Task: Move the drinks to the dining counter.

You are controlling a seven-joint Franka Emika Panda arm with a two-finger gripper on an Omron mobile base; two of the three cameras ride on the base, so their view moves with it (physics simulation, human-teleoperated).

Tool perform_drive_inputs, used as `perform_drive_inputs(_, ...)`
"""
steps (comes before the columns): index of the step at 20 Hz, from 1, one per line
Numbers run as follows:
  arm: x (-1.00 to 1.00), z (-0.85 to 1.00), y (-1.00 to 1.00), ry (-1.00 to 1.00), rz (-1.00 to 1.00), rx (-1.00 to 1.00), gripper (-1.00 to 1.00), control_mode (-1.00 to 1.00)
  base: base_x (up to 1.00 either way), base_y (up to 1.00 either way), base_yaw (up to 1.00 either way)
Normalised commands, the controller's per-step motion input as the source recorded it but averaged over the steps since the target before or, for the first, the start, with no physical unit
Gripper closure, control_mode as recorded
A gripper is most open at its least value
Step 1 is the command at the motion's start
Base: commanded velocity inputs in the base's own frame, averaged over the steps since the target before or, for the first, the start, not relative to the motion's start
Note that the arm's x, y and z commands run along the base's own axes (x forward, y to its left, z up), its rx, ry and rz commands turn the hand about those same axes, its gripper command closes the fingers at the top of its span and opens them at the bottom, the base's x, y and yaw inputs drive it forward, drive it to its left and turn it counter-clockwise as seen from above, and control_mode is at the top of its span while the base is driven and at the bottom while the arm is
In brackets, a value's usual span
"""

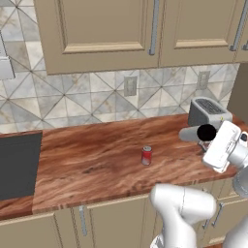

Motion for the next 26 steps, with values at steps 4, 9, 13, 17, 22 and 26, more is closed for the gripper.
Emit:
perform_drive_inputs(4, 0.00, 0.00, 0.00, 0.00, 0.00, 0.00, 1.00, -1.00, 0.00, 0.00, 0.00)
perform_drive_inputs(9, 0.00, 0.00, 0.00, 0.00, 0.00, 0.00, 1.00, 1.00, -0.01, 0.00, 0.00)
perform_drive_inputs(13, 0.00, 0.00, 0.00, 0.00, 0.00, 0.00, 1.00, 1.00, -0.38, 0.00, 0.01)
perform_drive_inputs(17, 0.00, 0.00, 0.00, 0.00, 0.00, 0.00, 1.00, 1.00, -0.69, 0.00, 0.12)
perform_drive_inputs(22, 0.00, 0.00, 0.00, 0.00, 0.00, 0.00, 1.00, 1.00, -0.69, 0.04, 0.22)
perform_drive_inputs(26, 0.00, 0.00, 0.00, 0.00, 0.00, 0.00, 1.00, 1.00, -0.36, 0.25, 0.32)
